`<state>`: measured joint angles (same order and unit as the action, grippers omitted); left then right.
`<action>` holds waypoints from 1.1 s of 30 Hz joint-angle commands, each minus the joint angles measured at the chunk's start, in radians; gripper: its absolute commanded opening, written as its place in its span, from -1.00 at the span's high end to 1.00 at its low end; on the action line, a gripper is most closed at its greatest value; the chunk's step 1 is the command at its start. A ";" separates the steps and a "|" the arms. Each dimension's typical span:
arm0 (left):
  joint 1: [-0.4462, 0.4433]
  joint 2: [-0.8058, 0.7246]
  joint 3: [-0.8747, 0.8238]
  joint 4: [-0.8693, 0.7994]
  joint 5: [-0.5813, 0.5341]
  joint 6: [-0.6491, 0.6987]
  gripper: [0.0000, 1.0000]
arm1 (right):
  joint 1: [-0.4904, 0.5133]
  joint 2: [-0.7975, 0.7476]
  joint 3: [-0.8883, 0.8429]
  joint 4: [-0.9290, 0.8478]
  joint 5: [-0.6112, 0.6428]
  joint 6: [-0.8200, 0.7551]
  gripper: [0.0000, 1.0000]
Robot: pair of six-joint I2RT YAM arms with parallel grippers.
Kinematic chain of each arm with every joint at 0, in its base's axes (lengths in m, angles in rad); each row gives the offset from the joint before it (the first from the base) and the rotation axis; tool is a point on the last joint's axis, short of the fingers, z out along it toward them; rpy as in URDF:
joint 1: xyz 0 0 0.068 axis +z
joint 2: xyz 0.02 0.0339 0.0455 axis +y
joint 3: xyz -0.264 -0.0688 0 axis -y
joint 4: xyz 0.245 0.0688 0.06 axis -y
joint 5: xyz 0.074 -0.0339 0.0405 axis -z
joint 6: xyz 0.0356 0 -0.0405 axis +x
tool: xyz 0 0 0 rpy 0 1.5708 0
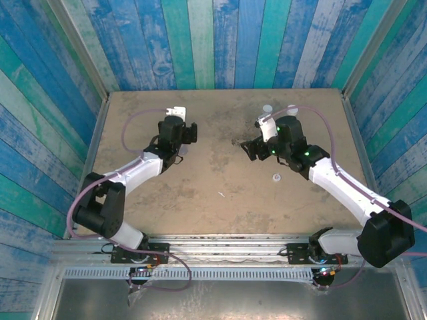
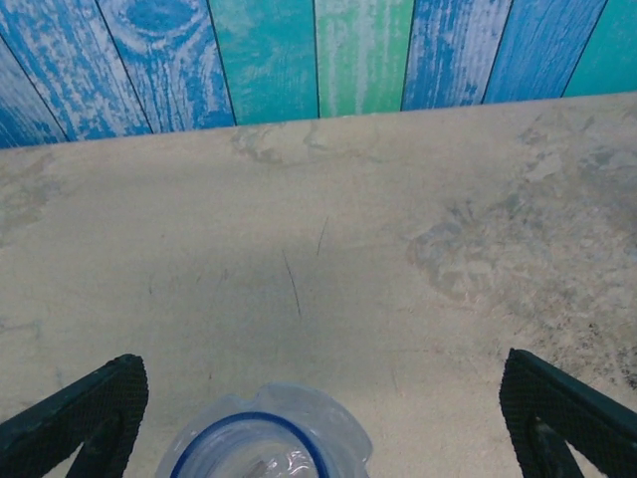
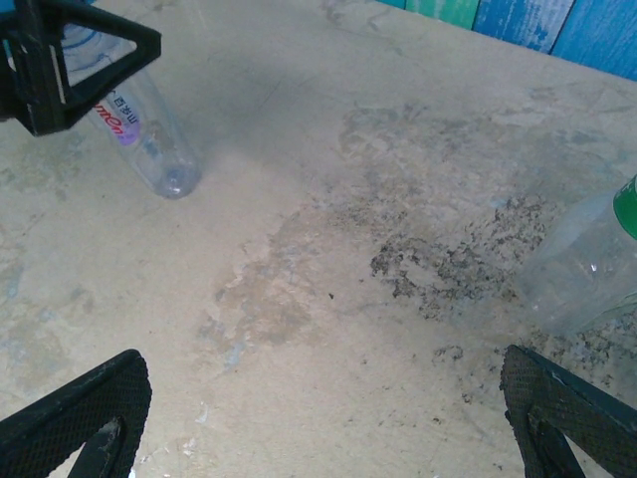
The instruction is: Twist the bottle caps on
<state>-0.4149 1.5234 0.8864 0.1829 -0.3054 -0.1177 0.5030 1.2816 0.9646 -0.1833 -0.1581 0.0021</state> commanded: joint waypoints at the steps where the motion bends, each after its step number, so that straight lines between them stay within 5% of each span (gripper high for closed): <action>1: 0.007 0.050 -0.017 0.037 0.027 -0.023 -0.98 | 0.002 -0.019 -0.015 -0.013 0.011 -0.027 -0.87; 21: 0.009 0.053 -0.044 0.018 0.005 -0.020 0.04 | 0.001 -0.037 -0.021 -0.056 0.069 -0.051 -0.86; 26: 0.008 0.030 -0.051 0.009 0.078 0.016 0.01 | 0.000 -0.055 -0.028 -0.055 0.076 -0.042 -0.86; 33: -0.045 0.002 -0.031 -0.045 0.335 0.127 -0.07 | -0.024 -0.109 -0.076 -0.039 0.131 0.009 -0.86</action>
<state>-0.4152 1.5585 0.8551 0.2089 -0.1265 -0.0612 0.4946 1.2057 0.9203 -0.2249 -0.0711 -0.0216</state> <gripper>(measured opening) 0.539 0.932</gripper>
